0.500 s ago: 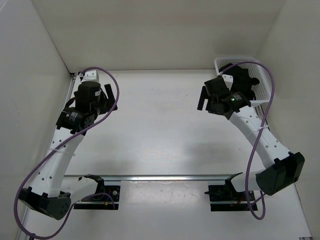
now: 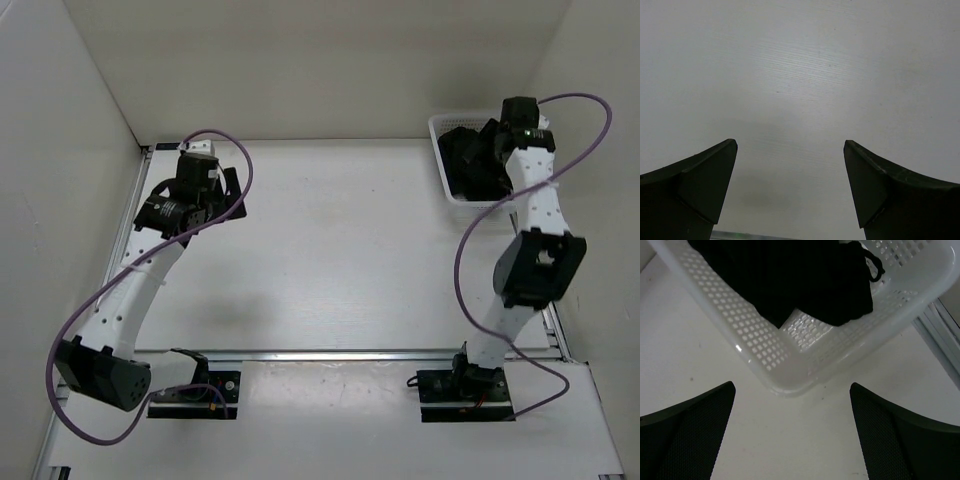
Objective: Fold and stack the shorts
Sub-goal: Grab the shorts from the pile
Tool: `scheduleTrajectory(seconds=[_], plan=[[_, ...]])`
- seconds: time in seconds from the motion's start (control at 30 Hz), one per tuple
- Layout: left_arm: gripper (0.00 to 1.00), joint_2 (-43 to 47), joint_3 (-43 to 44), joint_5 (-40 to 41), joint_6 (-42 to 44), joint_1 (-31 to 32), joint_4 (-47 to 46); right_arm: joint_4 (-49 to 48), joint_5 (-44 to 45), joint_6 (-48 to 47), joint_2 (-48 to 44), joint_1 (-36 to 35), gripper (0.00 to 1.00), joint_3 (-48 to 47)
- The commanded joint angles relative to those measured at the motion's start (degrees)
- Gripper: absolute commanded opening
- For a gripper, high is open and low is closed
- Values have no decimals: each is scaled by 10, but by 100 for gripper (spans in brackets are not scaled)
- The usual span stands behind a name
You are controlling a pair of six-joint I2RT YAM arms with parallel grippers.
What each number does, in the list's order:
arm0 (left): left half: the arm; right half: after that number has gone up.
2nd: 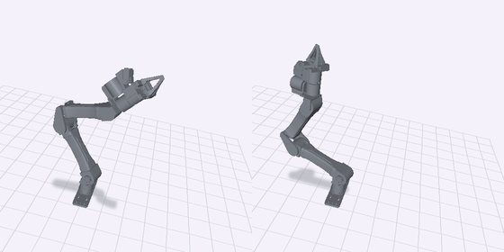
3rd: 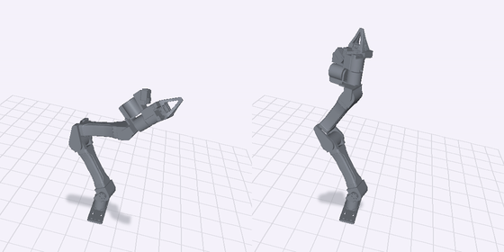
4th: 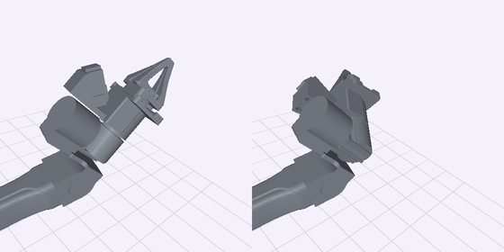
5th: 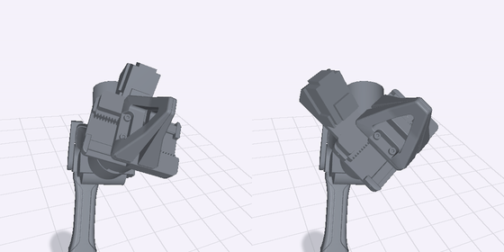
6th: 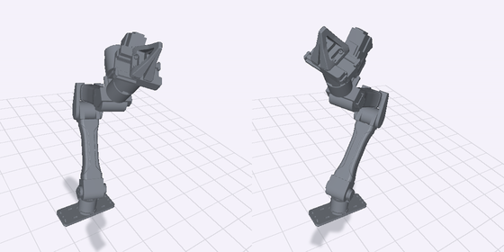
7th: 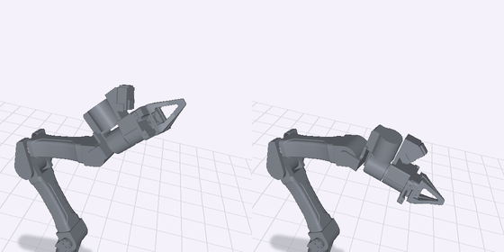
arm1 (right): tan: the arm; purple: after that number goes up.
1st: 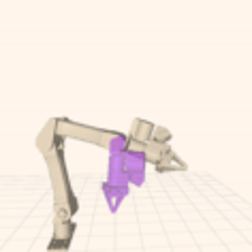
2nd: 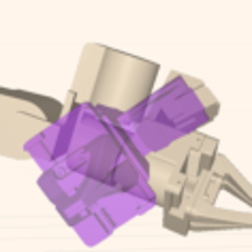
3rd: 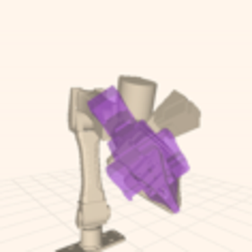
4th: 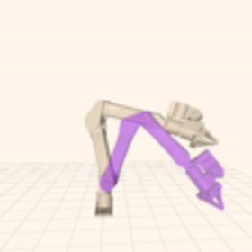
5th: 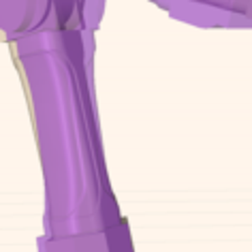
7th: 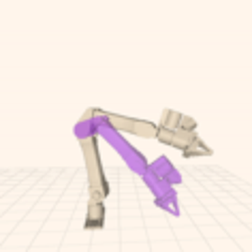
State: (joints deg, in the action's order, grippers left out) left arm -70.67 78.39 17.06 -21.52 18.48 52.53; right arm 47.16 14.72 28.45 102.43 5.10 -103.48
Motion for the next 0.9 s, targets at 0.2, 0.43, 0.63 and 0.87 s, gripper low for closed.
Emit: scheduleTrajectory(seconds=[0.2, 0.43, 0.63, 0.87], plan=[[100, -48, 41, -2, -10, -4, -1, 45, -57, 5, 348, 35, 96, -362], [100, -77, 58, 35, 29, -9, 5, -1, -57, 19, 408, 51, 74, -390], [100, -88, 70, -4, 29, -29, 5, -12, -70, 0, 365, 51, 0, -406], [100, -72, 84, -15, 24, -29, 11, -53, -186, -29, 192, 51, 0, -423]])
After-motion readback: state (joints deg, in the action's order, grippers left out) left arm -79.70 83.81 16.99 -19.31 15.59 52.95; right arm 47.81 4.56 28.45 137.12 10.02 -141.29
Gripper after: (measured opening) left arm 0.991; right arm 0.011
